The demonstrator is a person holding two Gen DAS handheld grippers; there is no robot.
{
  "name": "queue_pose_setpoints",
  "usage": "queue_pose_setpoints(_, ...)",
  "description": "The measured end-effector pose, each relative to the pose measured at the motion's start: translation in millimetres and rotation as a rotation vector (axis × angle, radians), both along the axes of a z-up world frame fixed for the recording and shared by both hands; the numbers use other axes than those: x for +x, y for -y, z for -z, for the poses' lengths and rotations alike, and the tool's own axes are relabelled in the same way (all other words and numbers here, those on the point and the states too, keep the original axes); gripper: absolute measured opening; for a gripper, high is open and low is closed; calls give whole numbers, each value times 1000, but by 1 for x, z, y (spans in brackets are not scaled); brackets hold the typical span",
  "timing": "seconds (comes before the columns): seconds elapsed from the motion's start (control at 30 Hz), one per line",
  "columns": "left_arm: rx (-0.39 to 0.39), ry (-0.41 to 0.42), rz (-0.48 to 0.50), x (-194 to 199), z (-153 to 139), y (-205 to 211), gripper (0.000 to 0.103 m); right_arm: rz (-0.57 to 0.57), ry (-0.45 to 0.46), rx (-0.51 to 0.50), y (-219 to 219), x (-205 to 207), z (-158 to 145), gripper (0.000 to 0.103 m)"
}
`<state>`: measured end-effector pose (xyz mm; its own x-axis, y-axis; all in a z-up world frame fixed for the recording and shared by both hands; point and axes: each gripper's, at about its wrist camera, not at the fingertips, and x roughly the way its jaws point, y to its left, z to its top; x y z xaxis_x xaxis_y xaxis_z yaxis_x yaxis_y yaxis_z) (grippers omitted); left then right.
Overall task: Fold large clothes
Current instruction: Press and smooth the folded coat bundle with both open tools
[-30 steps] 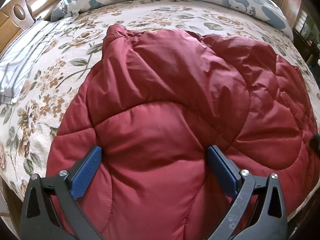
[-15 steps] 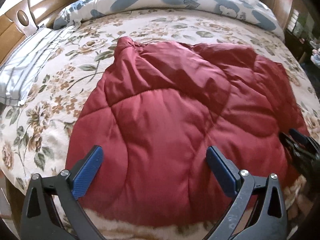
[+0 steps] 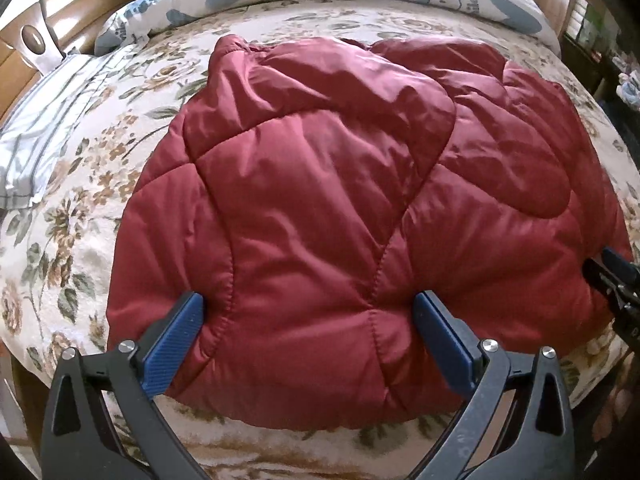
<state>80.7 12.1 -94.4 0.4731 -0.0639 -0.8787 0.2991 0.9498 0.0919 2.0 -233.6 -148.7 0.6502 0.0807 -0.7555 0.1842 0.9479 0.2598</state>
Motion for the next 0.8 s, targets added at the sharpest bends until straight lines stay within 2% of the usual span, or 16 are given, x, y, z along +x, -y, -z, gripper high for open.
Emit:
queue_pose_setpoints(0.37, 16, 17, -11, -2, 5, 5, 103, -2, 5, -7, -1, -1, 2, 67)
queue_pose_setpoints(0.47, 22, 16, -11, -1, 5, 5, 103, 1, 6, -43, -7, -2, -9, 67)
queue_pose_setpoints(0.57, 21, 17, -12, -1, 5, 5, 103, -21, 59, -46, -13, -7, -25, 66)
queue_pose_setpoints(0.7, 24, 20, -10, -1, 5, 5, 103, -53, 6, -42, -19, 6, -6, 70)
queue_pose_setpoints(0.8, 24, 23, -9, -1, 6, 3, 103, -51, 19, -40, -16, 10, 7, 74)
